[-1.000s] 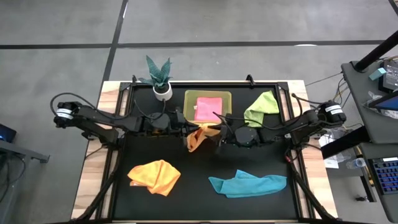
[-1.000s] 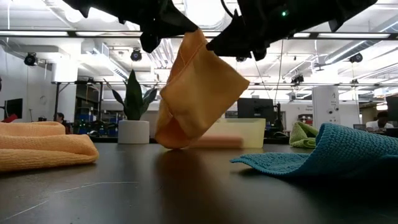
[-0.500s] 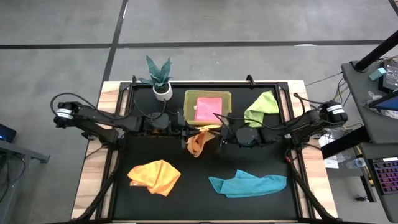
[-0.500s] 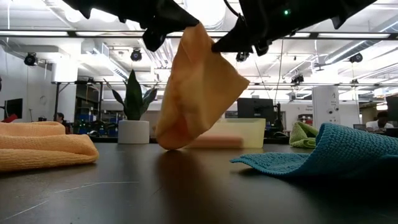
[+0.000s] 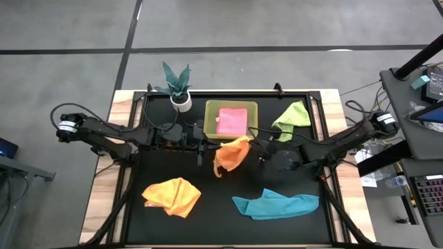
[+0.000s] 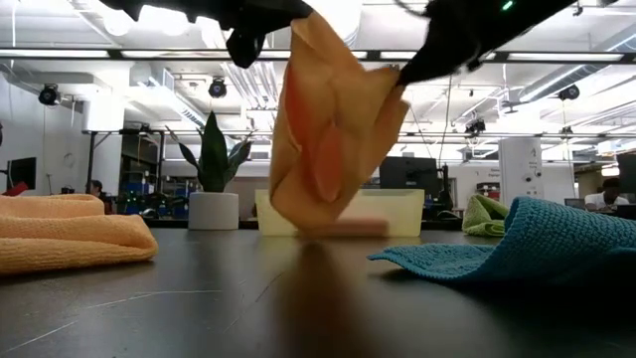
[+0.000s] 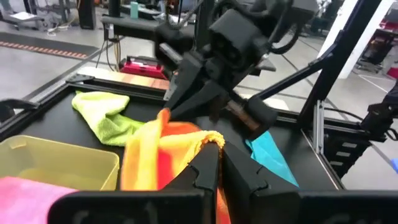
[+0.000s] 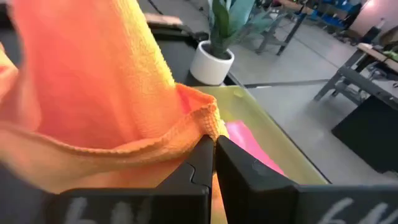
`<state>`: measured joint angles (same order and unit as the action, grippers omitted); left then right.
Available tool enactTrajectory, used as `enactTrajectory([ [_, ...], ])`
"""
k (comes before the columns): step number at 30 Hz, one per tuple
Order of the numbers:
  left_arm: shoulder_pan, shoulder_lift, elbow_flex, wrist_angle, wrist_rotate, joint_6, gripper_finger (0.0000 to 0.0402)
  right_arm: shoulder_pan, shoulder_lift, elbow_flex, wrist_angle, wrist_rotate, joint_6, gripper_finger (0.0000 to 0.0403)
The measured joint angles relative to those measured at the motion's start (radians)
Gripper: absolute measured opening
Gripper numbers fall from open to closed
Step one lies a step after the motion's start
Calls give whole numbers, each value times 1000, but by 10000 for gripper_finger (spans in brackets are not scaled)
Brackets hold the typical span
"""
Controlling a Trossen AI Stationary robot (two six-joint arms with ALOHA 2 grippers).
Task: Fold microfiber towels
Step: Fold the top yellow towel on the table
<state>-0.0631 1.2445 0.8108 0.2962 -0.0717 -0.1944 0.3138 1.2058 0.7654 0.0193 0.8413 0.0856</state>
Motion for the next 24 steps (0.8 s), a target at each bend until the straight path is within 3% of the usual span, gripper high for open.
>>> enactTrajectory([
  [6, 1, -29, -2, -85, -109, -1, 0, 129, -115, 0, -67, 129, 30, 8],
  [12, 3, -48, -9, -248, -258, -10, 0, 219, -211, 0, -67, 156, 21, 8],
  [16, 4, -51, -14, -259, -304, -10, 0, 241, -240, 0, -70, 173, 23, 8],
  [24, 4, -58, -11, -263, -334, -11, 0, 258, -259, 0, -96, 323, 26, 8],
])
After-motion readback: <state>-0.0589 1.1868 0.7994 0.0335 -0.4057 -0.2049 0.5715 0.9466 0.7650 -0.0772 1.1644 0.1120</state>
